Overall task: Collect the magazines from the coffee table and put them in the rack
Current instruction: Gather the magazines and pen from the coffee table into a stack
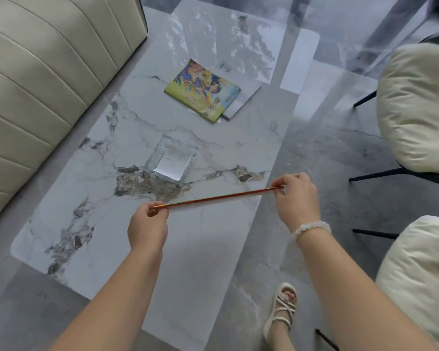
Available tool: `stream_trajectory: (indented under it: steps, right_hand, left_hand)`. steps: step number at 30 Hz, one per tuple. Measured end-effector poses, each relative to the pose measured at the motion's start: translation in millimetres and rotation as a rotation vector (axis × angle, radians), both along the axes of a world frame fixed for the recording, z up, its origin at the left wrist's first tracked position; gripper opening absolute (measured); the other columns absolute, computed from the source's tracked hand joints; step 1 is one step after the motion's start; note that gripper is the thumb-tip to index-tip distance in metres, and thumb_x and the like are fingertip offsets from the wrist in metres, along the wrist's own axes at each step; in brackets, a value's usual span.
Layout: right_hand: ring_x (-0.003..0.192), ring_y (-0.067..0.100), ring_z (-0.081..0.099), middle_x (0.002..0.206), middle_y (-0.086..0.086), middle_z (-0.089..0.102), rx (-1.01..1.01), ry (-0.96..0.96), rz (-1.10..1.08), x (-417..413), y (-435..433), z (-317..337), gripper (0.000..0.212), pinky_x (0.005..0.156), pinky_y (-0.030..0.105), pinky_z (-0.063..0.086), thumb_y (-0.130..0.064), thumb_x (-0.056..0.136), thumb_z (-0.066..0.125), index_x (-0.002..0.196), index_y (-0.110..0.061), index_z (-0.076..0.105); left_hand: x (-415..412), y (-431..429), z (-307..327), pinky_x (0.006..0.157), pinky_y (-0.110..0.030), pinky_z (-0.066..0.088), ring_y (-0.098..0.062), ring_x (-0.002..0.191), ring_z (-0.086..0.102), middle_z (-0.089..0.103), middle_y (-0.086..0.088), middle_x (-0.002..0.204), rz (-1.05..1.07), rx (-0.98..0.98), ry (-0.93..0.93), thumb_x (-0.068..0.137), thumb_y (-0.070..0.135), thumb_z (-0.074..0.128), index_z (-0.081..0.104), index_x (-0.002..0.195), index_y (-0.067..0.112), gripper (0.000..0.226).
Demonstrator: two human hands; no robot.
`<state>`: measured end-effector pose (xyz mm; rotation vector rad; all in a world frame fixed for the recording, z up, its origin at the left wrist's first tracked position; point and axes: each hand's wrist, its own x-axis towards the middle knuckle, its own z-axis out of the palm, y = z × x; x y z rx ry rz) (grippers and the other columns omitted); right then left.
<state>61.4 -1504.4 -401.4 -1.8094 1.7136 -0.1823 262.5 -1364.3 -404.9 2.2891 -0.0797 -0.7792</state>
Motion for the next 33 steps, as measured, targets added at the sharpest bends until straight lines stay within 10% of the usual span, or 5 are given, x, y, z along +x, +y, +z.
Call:
stream_trajectory:
  steps: [13,33]
  right_hand:
    - [0.102,0.03,0.053,0.1,0.004,0.067,-0.027,0.0,0.098,-102.6,-164.6,30.5,0.024,0.085,0.045,0.049,-0.011,0.09,0.046,0.094,-0.021,0.066]
    - [0.099,0.026,0.056,0.094,0.0,0.067,0.138,0.037,0.259,18.0,-397.3,-47.1,0.026,0.081,0.042,0.051,-0.014,0.087,0.045,0.08,-0.036,0.056]
  left_hand:
    - [-105.7,-139.9,19.2,0.075,-0.032,0.041,-0.019,0.088,0.056,0.061,0.003,0.092,-0.034,-0.093,-0.026,0.089,0.021,0.054,0.057,0.093,0.022,0.006]
    - [-7.6,-338.6,-45.2,0.069,-0.032,0.038,-0.023,0.084,0.054,0.059,0.003,0.087,0.058,0.105,0.019,0.09,0.026,0.052,0.057,0.095,0.02,0.009]
